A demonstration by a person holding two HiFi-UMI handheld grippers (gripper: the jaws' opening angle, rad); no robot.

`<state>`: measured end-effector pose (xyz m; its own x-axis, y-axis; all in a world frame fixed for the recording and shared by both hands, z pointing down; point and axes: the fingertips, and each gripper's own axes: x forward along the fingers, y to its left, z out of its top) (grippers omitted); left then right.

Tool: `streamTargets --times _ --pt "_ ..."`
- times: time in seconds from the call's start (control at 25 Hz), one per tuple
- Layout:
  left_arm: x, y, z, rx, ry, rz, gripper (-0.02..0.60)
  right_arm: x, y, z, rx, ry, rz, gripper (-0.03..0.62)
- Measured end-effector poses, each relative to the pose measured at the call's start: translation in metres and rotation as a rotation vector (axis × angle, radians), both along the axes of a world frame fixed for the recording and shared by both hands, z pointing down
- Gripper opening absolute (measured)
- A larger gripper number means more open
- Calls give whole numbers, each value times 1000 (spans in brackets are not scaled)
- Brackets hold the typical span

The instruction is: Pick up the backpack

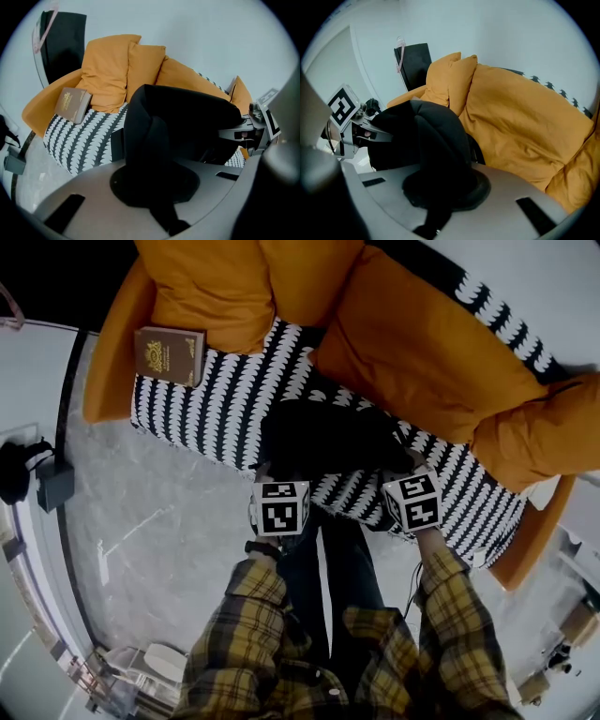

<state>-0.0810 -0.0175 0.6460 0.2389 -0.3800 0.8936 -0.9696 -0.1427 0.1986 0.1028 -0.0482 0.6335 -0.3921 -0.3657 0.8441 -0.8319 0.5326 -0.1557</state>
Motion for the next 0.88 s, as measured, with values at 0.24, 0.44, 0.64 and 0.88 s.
streamTargets --times 0.24,0.44,0.64,0.88 --pt "1 9 -27 27 13 -5 38 1 8 -26 26 -2 9 29" --pt "2 14 -57 43 28 -7 38 3 17 -56 33 -6 29 29" --pt "3 0 -95 102 27 16 38 5 12 -92 71 -32 77 29" --pt "2 -4 -152 156 43 11 38 6 11 -148 122 -45 121 29"
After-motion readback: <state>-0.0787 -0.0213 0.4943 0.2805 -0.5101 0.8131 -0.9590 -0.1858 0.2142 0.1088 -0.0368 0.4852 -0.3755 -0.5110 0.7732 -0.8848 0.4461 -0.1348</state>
